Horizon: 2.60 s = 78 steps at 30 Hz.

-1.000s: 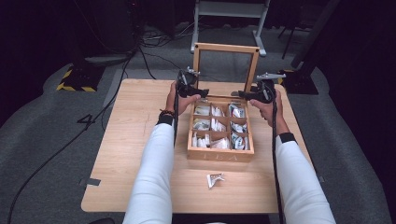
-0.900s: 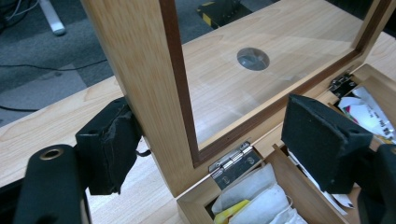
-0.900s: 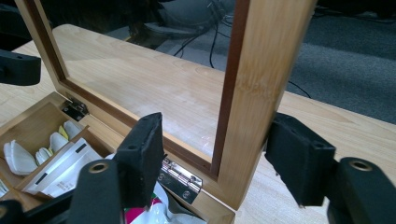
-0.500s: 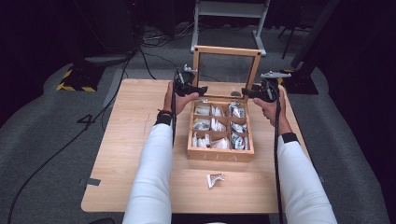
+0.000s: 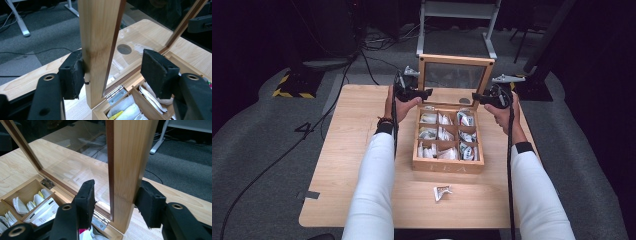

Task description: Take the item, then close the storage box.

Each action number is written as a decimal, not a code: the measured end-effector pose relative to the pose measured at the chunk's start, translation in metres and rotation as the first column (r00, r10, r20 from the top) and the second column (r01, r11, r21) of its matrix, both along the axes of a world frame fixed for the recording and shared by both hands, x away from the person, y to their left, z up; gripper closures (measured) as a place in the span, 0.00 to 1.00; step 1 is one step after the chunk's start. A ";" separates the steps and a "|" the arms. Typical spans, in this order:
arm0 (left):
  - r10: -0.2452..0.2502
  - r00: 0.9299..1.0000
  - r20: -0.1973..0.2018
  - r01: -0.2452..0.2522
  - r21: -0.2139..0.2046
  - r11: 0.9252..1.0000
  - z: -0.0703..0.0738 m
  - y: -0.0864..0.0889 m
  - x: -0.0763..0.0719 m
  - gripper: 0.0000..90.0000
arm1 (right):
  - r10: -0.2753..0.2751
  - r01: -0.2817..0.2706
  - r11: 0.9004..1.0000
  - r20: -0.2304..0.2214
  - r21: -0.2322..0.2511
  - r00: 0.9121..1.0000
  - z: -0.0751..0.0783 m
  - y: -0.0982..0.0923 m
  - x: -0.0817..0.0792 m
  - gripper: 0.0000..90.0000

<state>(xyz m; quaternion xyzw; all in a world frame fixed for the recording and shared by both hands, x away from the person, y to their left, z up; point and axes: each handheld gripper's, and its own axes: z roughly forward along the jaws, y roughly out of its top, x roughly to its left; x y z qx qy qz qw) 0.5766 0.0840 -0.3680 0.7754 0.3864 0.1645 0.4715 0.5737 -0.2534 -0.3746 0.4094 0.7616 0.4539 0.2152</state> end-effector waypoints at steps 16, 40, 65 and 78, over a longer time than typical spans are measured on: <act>-0.033 0.999 0.036 0.033 -0.003 0.999 0.014 0.006 -0.012 0.55 | 0.022 -0.021 1.000 0.029 -0.016 0.999 0.007 0.001 -0.011 0.59; -0.068 0.994 0.086 0.066 0.024 0.997 0.031 0.013 -0.038 0.61 | 0.057 -0.057 0.998 0.048 -0.011 0.997 0.018 -0.002 -0.030 0.58; -0.111 0.987 0.112 0.106 0.052 0.993 0.040 0.015 -0.059 0.61 | 0.096 -0.096 0.995 0.088 -0.004 0.992 0.028 -0.008 -0.050 0.59; -0.146 0.981 0.126 0.133 0.107 0.985 0.044 0.017 -0.085 0.61 | 0.150 -0.149 0.989 0.117 -0.021 0.982 0.037 -0.014 -0.078 0.60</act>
